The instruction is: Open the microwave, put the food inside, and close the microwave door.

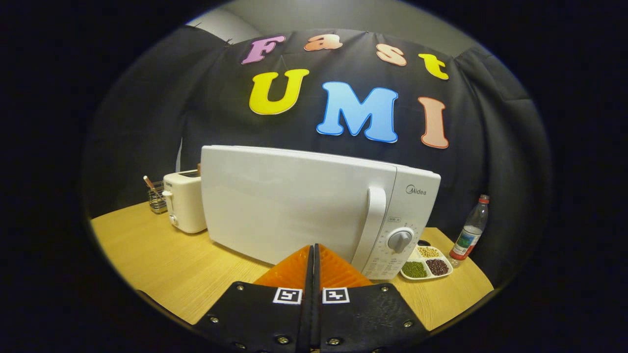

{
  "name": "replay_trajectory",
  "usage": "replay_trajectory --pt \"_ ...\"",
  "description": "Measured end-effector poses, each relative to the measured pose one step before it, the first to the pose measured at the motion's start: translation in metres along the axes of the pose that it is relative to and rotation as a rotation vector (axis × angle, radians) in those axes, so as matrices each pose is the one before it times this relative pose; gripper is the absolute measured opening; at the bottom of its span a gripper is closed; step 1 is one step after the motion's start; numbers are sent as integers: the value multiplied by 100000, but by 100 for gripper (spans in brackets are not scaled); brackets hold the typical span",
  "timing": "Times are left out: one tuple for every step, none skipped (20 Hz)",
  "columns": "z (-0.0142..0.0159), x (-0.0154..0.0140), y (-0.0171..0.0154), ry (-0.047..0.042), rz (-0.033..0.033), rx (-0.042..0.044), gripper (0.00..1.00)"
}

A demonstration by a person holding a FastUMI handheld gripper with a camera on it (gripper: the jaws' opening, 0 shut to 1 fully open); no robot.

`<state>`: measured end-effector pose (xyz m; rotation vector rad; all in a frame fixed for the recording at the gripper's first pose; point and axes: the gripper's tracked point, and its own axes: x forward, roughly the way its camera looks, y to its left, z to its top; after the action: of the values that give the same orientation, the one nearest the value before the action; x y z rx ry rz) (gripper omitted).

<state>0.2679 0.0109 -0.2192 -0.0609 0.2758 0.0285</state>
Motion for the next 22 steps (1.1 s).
replay_trajectory --pt "165 -1300 166 51 1731 2347 1" --pt "388 -1497 41 -553 1036 3120 1" --pt "520 -1572 295 -1110 1730 2323 1" --pt "765 -1912 332 -1474 1275 1207 1" --pt "656 -1702 157 -1363 1170 -86 1" --pt "608 -1730 170 -1119 550 -125 1" --pt "406 -1746 371 -685 1215 -532 1" --pt "465 -1813 405 -1084 1063 -825 1" --pt "184 -1582 236 -760 429 -934 1" --pt "312 -1819 413 -981 1183 -870 1" --pt "80 -1507 492 -173 1323 -503 1" --pt "67 -1353 284 90 759 -239 1" --pt "130 -1439 417 690 2259 -1681 1" --pt "211 -1510 171 1796 874 -2442 1" --pt "416 -1416 9 69 166 -1532 1" --pt "777 -1347 244 -1202 527 -700 1" --pt "768 -1247 348 -983 827 -388 1" --pt "1017 -1035 426 -1001 897 -195 1" --pt "1072 -1068 594 -1071 1424 -594 1" --pt "1456 -1001 312 -2027 849 95 1" --pt "1219 -376 -85 -2184 256 546 1" --pt "826 -402 94 -1243 526 1256 1"
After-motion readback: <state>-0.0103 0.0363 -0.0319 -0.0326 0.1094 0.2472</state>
